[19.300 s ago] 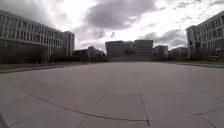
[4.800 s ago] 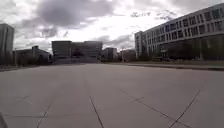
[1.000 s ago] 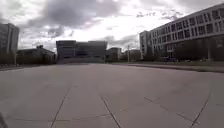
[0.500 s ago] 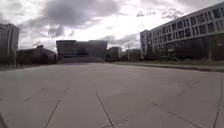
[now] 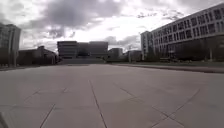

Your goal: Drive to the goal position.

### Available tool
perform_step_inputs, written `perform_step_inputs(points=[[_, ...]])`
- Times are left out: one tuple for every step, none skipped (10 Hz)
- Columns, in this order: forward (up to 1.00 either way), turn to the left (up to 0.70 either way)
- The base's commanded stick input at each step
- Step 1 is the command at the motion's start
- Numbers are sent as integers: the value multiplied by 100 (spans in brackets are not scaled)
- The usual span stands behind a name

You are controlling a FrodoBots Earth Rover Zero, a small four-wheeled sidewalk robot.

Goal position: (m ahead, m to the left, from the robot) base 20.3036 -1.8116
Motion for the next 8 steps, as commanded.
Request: perform_step_inputs(points=[[50,1],[50,1],[50,1],[50,1],[50,1],[50,1],[50,1],[50,1]])
